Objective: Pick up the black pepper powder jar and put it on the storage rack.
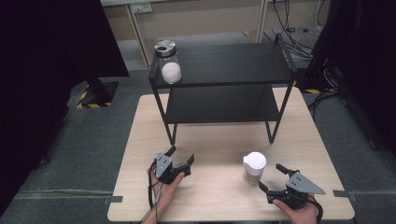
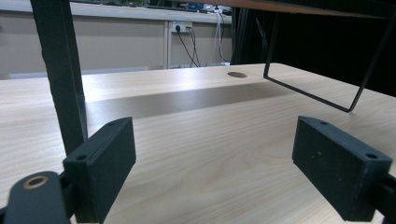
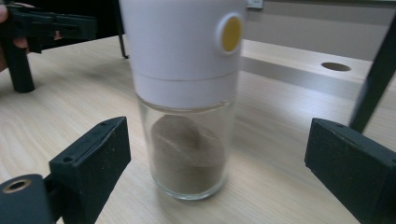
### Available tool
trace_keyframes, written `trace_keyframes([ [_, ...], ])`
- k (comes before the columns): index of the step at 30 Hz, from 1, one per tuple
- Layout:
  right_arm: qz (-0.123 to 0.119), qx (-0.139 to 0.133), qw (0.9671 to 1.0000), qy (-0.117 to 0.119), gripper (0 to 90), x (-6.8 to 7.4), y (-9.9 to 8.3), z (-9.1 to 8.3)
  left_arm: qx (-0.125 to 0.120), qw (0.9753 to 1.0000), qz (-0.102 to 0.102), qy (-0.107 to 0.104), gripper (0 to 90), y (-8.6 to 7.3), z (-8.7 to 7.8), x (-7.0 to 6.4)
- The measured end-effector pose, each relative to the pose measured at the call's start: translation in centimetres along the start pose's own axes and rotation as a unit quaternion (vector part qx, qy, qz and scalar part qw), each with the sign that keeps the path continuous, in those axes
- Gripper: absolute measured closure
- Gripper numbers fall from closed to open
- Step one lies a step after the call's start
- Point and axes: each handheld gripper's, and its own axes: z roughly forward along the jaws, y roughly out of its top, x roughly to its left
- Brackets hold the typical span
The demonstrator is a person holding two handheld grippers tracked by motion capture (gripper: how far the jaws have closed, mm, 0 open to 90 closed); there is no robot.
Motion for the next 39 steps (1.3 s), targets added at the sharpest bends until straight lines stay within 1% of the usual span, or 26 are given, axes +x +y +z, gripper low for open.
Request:
trace_keyframes([
  [8,-0.015,0.012,0.9997,0.014,8.8,0.5,0.9,1.8,-0.001,1.0000,0.002,0.001,12.6,-0.1,0.0,-0.1],
  [16,-0.029,0.029,0.9989,0.022,15.9,0.5,1.6,3.3,0.000,1.0000,0.002,0.001,12.6,0.0,0.0,-0.1],
  [19,-0.030,0.026,0.9990,0.023,20.2,0.4,1.6,3.9,-0.002,1.0000,0.003,0.001,12.6,-0.1,0.0,-0.1],
  [22,-0.033,0.027,0.9988,0.024,21.6,0.5,1.8,4.3,-0.001,1.0000,0.002,0.000,12.6,0.0,0.0,-0.1],
  [30,-0.032,0.021,0.9992,0.015,29.4,0.6,1.6,4.2,0.000,1.0000,0.001,-0.001,12.6,0.0,0.1,0.0],
  [36,-0.023,0.019,0.9993,0.021,30.5,0.3,1.5,4.2,0.000,1.0000,0.002,0.000,12.6,0.0,0.1,-0.1],
  [38,-0.012,0.015,0.9995,0.024,30.8,0.1,1.4,4.1,0.001,1.0000,0.001,0.000,12.6,0.0,0.1,-0.1],
  [39,-0.013,0.015,0.9995,0.024,30.7,0.1,1.4,4.1,0.001,1.0000,0.001,0.000,12.6,0.0,0.1,-0.1],
])
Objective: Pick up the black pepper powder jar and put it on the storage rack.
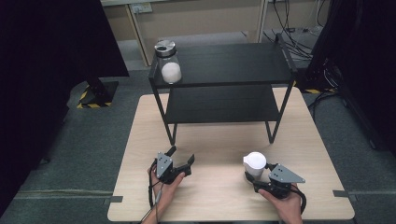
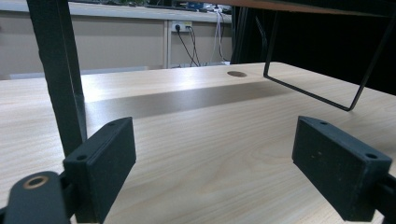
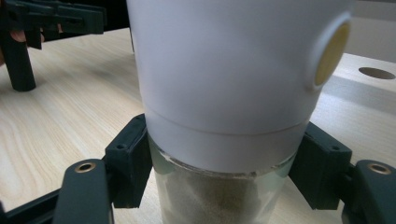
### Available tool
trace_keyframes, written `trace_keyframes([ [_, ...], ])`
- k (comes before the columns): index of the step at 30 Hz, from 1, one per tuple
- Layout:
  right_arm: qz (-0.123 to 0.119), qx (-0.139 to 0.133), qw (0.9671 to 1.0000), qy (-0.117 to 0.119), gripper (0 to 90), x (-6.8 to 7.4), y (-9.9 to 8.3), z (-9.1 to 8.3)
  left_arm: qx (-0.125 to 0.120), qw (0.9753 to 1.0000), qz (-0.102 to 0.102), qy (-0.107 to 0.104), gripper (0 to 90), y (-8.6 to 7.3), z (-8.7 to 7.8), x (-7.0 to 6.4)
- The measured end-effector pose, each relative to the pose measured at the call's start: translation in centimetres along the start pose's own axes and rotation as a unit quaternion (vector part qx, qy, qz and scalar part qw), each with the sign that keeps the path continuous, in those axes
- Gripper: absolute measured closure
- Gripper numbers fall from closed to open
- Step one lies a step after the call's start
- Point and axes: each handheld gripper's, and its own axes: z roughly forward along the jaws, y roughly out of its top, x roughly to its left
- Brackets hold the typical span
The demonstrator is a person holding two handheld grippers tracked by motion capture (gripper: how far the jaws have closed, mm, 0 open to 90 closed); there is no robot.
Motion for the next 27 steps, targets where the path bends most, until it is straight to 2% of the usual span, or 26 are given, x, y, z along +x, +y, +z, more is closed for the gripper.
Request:
trace_keyframes([
  [7,0.003,-0.001,1.0000,-0.006,30.9,0.4,0.1,0.0,0.001,1.0000,0.003,0.000,12.6,0.0,0.0,0.0],
  [18,0.029,-0.048,0.9982,-0.019,30.9,0.6,0.2,-0.8,0.001,1.0000,0.003,0.000,12.6,0.0,0.0,-0.1],
  [27,0.025,-0.074,0.9965,-0.032,31.0,0.9,1.2,-1.2,0.001,1.0000,0.002,0.000,12.6,0.0,0.0,-0.1],
])
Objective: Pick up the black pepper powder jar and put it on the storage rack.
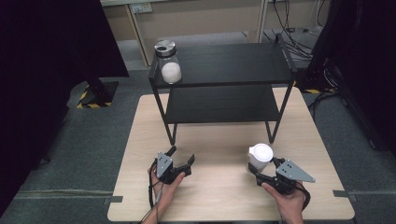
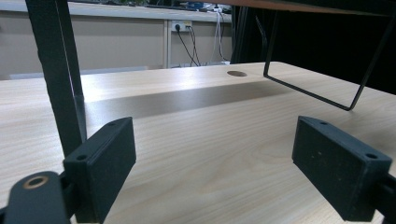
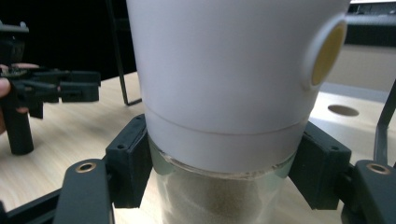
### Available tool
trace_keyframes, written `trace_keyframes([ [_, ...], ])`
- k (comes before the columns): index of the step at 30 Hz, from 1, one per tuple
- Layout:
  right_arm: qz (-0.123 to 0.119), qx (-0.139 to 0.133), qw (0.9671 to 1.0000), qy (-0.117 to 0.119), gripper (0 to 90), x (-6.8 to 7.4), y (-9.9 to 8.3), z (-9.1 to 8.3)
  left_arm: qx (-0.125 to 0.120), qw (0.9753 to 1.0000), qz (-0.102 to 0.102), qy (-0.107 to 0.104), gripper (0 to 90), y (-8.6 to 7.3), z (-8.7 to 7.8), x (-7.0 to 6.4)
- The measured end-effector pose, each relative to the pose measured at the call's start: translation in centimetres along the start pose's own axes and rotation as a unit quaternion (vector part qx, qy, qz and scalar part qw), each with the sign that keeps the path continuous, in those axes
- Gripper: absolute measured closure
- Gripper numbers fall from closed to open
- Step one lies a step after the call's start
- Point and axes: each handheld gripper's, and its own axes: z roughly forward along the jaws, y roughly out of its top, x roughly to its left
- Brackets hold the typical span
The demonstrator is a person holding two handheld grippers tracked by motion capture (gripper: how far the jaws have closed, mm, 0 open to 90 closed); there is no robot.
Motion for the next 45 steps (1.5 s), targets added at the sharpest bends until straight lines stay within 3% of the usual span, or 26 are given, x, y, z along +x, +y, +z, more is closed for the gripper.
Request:
trace_keyframes([
  [17,0.000,-0.064,0.9977,-0.021,31.0,0.4,2.5,0.5,0.000,1.0000,0.000,0.001,12.5,0.0,0.0,0.0],
  [45,-0.004,-0.120,0.9919,-0.040,31.0,-0.7,6.9,0.9,0.000,1.0000,0.000,0.001,12.5,0.0,0.0,-0.1],
])
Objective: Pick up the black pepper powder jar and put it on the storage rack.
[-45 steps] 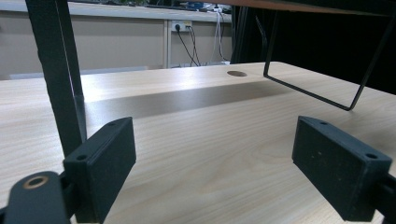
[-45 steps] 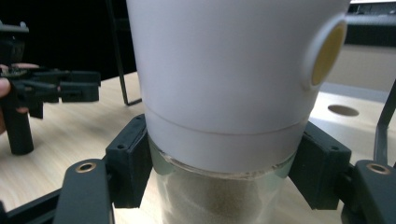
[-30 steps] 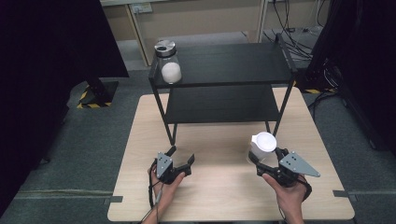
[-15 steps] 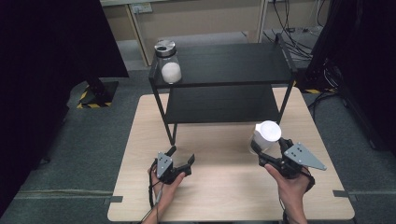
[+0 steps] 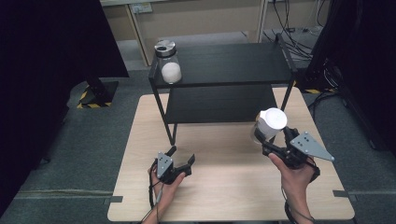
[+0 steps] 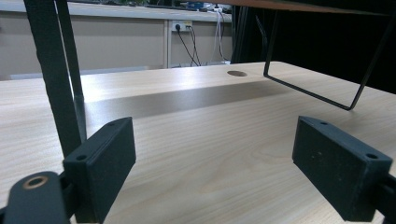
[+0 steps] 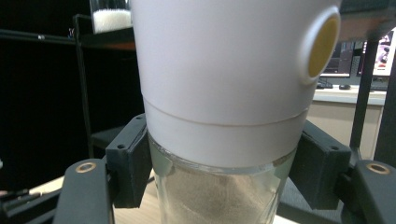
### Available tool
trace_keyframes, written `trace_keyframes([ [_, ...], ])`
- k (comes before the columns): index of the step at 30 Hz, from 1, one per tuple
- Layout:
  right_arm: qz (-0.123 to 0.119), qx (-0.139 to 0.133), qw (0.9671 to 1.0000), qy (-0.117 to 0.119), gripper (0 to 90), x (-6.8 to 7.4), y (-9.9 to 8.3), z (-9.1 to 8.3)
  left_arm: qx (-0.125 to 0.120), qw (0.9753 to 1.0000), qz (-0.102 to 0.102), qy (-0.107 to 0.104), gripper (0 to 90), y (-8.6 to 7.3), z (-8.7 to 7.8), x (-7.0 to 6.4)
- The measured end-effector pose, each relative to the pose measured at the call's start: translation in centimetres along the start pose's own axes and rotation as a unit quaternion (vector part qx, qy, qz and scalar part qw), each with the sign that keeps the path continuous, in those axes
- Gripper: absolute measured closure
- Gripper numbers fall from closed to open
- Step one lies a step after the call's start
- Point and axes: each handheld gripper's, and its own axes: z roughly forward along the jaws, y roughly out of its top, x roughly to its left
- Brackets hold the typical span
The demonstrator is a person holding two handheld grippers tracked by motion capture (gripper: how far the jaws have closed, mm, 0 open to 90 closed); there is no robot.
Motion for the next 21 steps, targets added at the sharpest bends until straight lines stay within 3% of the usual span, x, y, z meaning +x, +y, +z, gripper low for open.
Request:
trace_keyframes([
  [21,-0.008,-0.022,0.9997,-0.007,31.0,0.3,2.9,1.8,0.000,1.0000,0.001,0.000,12.5,0.0,0.0,-0.1],
])
